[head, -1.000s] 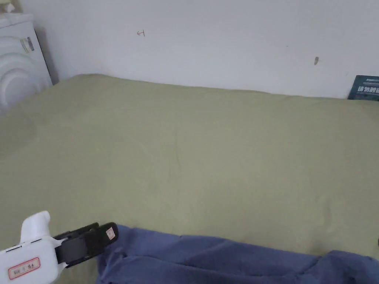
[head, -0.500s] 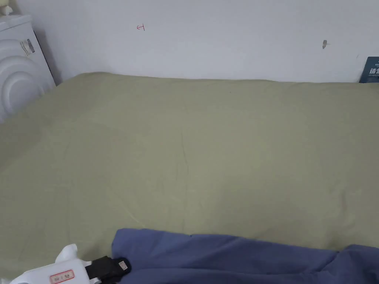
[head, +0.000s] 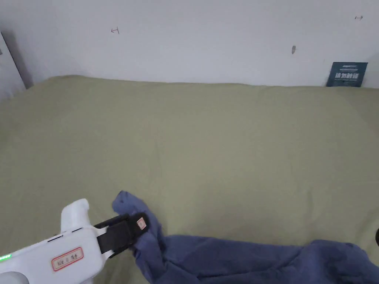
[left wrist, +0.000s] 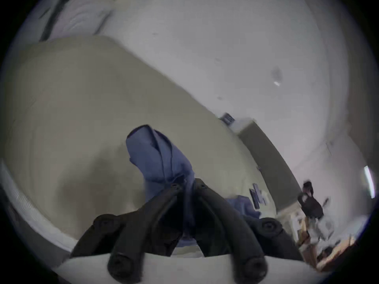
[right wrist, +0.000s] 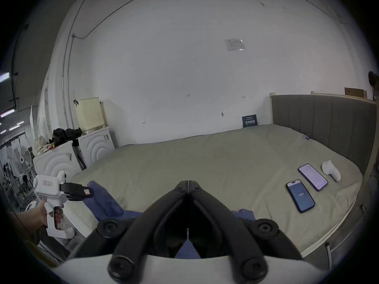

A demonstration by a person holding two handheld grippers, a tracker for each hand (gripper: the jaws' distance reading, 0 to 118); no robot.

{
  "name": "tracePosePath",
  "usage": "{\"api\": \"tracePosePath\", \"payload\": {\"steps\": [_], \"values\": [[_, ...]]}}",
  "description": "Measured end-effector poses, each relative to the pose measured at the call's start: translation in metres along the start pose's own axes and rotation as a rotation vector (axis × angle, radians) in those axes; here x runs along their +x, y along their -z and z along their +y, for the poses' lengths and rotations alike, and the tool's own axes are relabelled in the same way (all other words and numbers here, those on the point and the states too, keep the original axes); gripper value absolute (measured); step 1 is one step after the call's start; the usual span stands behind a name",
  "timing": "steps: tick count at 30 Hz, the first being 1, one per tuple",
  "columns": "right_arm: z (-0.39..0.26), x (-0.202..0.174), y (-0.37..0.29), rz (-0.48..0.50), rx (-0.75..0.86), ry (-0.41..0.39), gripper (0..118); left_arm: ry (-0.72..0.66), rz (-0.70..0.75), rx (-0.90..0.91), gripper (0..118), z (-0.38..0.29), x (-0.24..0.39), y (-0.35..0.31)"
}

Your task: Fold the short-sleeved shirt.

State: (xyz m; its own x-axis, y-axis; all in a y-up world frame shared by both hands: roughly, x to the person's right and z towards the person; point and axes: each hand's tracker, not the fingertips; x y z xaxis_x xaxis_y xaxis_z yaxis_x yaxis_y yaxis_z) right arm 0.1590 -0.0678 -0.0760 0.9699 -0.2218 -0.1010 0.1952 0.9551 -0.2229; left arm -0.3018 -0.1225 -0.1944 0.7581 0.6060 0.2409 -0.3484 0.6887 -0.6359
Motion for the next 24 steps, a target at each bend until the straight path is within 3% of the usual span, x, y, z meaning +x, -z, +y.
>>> {"api": "tracePosePath", "payload": {"steps": [5, 11, 12, 13, 14, 16, 18, 20, 21, 22, 23, 24], "values": [[0.004, 0.006, -0.008, -0.018, 0.03, 0.001, 0, 0.17, -0.121, -0.166, 8, -0.034, 0.072, 0.069], [0.002, 0.018, -0.016, -0.058, 0.026, 0.01, 0, 0.093, -0.125, -0.327, 9, -0.108, 0.084, 0.148], [0.002, 0.02, -0.016, -0.062, 0.021, 0.016, 0, 0.099, -0.086, -0.352, 14, -0.117, 0.078, 0.158], [0.002, 0.021, -0.016, -0.067, 0.016, 0.02, 0, 0.066, -0.065, -0.384, 30, -0.123, 0.071, 0.166], [0.001, 0.022, -0.015, -0.071, 0.012, 0.022, 0, -0.016, -0.055, -0.405, 58, -0.128, 0.062, 0.169], [0.0, 0.023, -0.014, -0.073, 0.002, 0.024, 0, -0.172, -0.156, -0.316, 62, -0.123, 0.054, 0.154], [-0.002, 0.023, -0.014, -0.069, -0.002, 0.024, 0, -0.235, -0.161, -0.243, 66, -0.104, 0.053, 0.132], [-0.003, 0.022, -0.012, -0.068, -0.005, 0.028, 0, -0.237, -0.195, -0.109, 63, -0.08, 0.048, 0.103], [-0.004, 0.021, -0.011, -0.061, -0.013, 0.032, 0, -0.243, -0.177, -0.037, 55, -0.073, 0.041, 0.093], [-0.005, 0.02, -0.01, -0.058, -0.018, 0.035, 0, -0.246, -0.126, 0.017, 37, -0.07, 0.034, 0.089], [-0.007, 0.019, -0.009, -0.053, -0.022, 0.037, 0, -0.238, -0.078, 0.054, 3, -0.067, 0.024, 0.091], [-0.008, 0.017, -0.009, -0.046, -0.026, 0.039, 0, -0.238, -0.052, 0.025, 1, -0.067, 0.019, 0.099]]}}
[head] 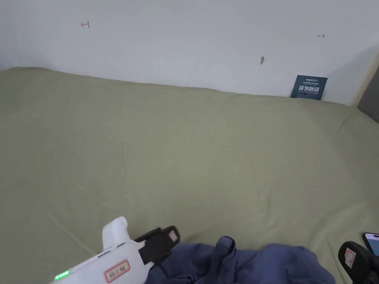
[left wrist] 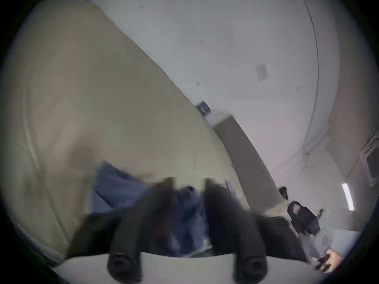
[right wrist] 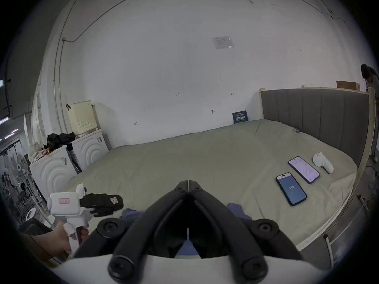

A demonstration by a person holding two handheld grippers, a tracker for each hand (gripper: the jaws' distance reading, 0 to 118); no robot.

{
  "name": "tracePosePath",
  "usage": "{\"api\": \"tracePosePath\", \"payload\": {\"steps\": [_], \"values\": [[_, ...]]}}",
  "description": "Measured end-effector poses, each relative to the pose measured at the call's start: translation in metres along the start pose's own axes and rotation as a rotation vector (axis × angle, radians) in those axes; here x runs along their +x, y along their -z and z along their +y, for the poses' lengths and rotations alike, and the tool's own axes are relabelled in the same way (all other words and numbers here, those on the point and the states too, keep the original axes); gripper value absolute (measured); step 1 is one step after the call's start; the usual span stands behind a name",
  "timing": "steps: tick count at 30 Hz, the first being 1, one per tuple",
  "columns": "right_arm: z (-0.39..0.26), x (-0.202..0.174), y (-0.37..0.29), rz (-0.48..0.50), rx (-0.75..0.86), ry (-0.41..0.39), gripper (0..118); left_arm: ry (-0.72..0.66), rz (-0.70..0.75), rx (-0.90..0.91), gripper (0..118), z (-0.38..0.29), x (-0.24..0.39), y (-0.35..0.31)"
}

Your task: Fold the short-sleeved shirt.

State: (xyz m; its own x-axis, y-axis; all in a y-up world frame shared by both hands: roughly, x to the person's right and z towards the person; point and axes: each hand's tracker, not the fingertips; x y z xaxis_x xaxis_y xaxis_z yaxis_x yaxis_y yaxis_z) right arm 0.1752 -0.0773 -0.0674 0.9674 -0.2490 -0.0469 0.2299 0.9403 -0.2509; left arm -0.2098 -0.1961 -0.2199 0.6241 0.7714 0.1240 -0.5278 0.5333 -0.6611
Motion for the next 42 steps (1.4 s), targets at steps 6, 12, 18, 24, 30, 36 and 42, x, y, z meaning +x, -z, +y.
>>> {"api": "tracePosePath", "payload": {"steps": [6, 12, 18, 24, 30, 36, 42], "values": [[0.001, -0.008, -0.008, 0.014, 0.0, -0.013, 0, -0.008, -0.016, -0.19, 1, -0.036, -0.017, 0.048], [0.011, -0.007, -0.022, -0.003, 0.011, -0.014, 0, 0.041, -0.043, -0.323, 1, -0.107, 0.009, 0.079], [0.011, -0.01, -0.027, -0.002, -0.01, -0.036, 0, -0.012, -0.089, -0.317, 1, -0.134, 0.022, 0.084], [0.004, -0.016, -0.018, 0.013, -0.038, -0.039, 0, -0.02, -0.078, -0.36, 4, -0.101, 0.016, 0.077], [0.001, -0.018, -0.009, 0.047, -0.047, -0.044, 0, -0.036, -0.034, -0.177, 100, -0.028, -0.018, -0.006], [-0.001, -0.022, -0.002, 0.082, -0.061, -0.037, 0, -0.111, 0.11, -0.233, 100, -0.01, -0.066, -0.025], [-0.001, -0.021, -0.002, 0.089, -0.073, -0.037, 0, -0.049, -0.024, -0.386, 99, -0.016, -0.056, 0.015]]}}
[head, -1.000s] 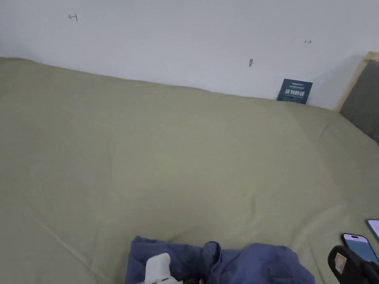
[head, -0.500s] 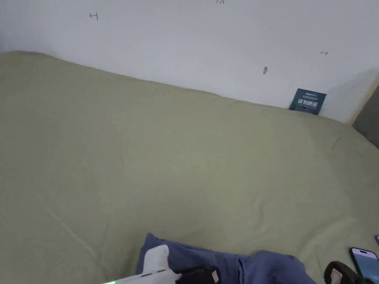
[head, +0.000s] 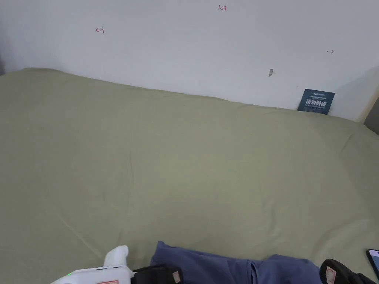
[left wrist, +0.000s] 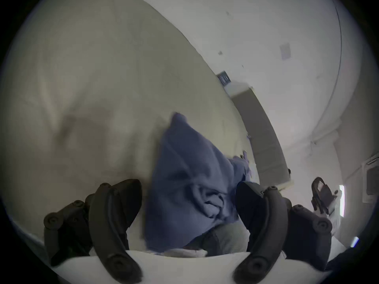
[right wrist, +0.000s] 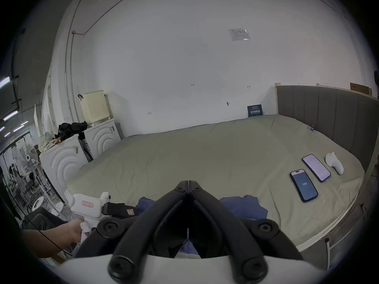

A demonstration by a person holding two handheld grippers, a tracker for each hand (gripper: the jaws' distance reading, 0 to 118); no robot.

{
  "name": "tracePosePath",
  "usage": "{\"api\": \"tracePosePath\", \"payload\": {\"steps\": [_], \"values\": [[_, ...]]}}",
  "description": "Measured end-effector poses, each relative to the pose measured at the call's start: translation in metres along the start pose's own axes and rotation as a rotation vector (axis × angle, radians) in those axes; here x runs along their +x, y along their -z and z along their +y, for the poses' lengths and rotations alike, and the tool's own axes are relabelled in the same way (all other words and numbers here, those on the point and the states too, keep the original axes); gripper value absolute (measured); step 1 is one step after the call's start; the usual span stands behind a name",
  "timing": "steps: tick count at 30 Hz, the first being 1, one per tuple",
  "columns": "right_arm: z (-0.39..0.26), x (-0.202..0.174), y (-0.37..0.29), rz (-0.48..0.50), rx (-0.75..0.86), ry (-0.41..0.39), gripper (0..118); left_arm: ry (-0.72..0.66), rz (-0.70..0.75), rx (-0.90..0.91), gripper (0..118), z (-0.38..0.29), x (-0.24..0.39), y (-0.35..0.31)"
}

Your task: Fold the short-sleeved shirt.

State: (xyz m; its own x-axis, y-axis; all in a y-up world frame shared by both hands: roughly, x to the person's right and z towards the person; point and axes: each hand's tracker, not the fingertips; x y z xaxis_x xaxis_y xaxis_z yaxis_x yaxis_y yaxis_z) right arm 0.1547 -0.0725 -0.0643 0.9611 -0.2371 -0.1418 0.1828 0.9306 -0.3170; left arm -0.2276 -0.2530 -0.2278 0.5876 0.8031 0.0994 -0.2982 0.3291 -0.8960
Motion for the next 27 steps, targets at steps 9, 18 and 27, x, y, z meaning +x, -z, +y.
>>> {"api": "tracePosePath", "payload": {"steps": [9, 18, 27], "values": [[-0.002, 0.01, -0.006, -0.038, -0.004, 0.029, 0, -0.175, -0.002, 0.123, 15, 0.003, -0.018, -0.022], [0.004, 0.012, 0.007, -0.037, 0.007, 0.021, 0, -0.138, 0.219, 0.459, 15, 0.036, -0.004, -0.175], [-0.002, -0.001, 0.019, 0.018, -0.02, 0.027, 0, 0.203, 0.349, 0.407, 15, 0.034, 0.088, -0.148]]}}
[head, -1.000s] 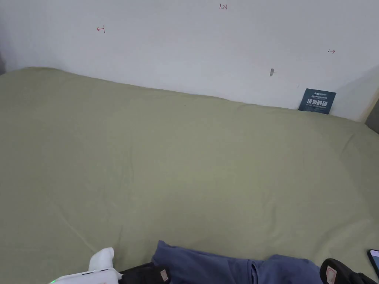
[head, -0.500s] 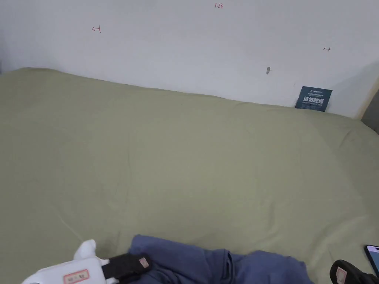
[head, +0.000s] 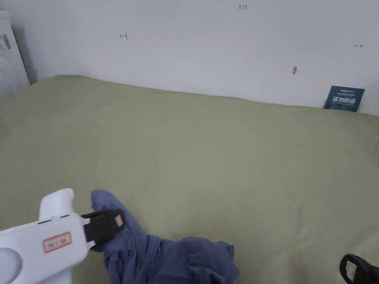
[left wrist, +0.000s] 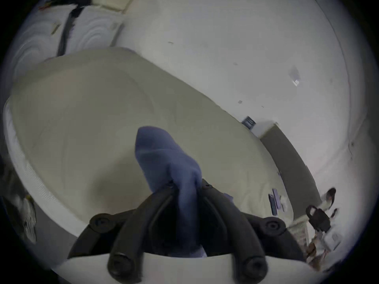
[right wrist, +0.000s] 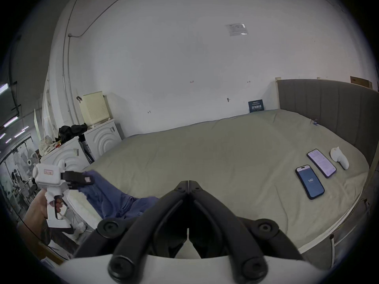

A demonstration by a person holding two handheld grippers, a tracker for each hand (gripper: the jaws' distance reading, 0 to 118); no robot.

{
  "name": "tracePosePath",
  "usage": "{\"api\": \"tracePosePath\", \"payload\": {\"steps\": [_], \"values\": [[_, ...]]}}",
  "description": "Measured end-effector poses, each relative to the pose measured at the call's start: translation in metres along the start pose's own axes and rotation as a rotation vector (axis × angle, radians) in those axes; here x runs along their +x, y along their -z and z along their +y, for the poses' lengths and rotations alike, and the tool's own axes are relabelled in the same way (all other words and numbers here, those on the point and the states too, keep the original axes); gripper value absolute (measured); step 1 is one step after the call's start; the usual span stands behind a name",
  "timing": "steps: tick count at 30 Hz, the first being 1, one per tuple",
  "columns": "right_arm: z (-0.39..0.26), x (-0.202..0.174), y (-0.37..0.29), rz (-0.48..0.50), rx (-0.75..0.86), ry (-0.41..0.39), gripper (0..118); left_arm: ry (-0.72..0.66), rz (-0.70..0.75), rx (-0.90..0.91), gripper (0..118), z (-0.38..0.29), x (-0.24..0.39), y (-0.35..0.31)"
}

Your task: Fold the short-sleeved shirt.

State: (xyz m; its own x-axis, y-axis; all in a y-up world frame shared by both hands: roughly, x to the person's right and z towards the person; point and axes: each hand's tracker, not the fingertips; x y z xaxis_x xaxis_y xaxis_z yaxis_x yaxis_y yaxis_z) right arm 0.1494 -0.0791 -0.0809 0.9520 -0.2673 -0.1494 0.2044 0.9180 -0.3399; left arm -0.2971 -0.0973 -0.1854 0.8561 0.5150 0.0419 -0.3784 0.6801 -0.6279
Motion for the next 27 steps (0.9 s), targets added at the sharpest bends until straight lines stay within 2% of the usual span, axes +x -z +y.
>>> {"api": "tracePosePath", "payload": {"steps": [3, 7, 8, 9, 10, 11, 13, 16, 20, 22, 23, 25, 26, 27], "values": [[-0.002, -0.001, -0.005, 0.003, -0.002, -0.001, 0, 0.07, -0.082, -0.111, 15, -0.016, 0.031, 0.053], [-0.006, 0.002, -0.016, -0.037, -0.012, -0.023, 0, 0.08, -0.177, -0.322, 17, -0.061, 0.07, 0.126], [-0.006, 0.004, -0.019, -0.044, -0.013, -0.025, 0, 0.058, -0.207, -0.35, 28, -0.072, 0.074, 0.141], [-0.007, 0.005, -0.021, -0.051, -0.015, -0.023, 0, 0.04, -0.241, -0.37, 46, -0.083, 0.077, 0.153], [-0.007, 0.008, -0.023, -0.056, -0.02, -0.016, 0, -0.028, -0.277, -0.399, 72, -0.094, 0.076, 0.163], [-0.007, 0.01, -0.024, -0.059, -0.024, -0.008, 0, -0.07, -0.335, -0.433, 92, -0.104, 0.073, 0.169], [-0.006, 0.013, -0.027, -0.076, -0.021, -0.001, 0, -0.081, -0.325, -0.386, 92, -0.106, 0.067, 0.165], [-0.003, 0.017, -0.026, -0.088, -0.016, 0.001, 0, -0.132, -0.319, -0.374, 91, -0.081, 0.055, 0.141], [-0.002, 0.016, -0.017, -0.079, -0.01, 0.003, 0, -0.212, -0.403, -0.074, 88, -0.053, 0.031, 0.1], [-0.004, 0.014, -0.011, -0.062, -0.016, 0.014, 0, -0.249, -0.416, -0.069, 82, -0.056, 0.023, 0.108], [-0.005, 0.012, -0.009, -0.048, -0.02, 0.026, 0, -0.269, -0.443, -0.111, 65, -0.062, 0.021, 0.117], [-0.007, 0.006, -0.009, -0.019, -0.024, 0.037, 0, -0.255, -0.473, -0.161, 19, -0.08, 0.026, 0.134], [-0.008, 0.003, -0.009, -0.012, -0.022, 0.034, 0, -0.216, -0.469, -0.195, 13, -0.091, 0.033, 0.146], [-0.009, 0.001, -0.01, -0.006, -0.024, 0.028, 0, -0.168, -0.427, -0.229, 14, -0.101, 0.039, 0.156]]}}
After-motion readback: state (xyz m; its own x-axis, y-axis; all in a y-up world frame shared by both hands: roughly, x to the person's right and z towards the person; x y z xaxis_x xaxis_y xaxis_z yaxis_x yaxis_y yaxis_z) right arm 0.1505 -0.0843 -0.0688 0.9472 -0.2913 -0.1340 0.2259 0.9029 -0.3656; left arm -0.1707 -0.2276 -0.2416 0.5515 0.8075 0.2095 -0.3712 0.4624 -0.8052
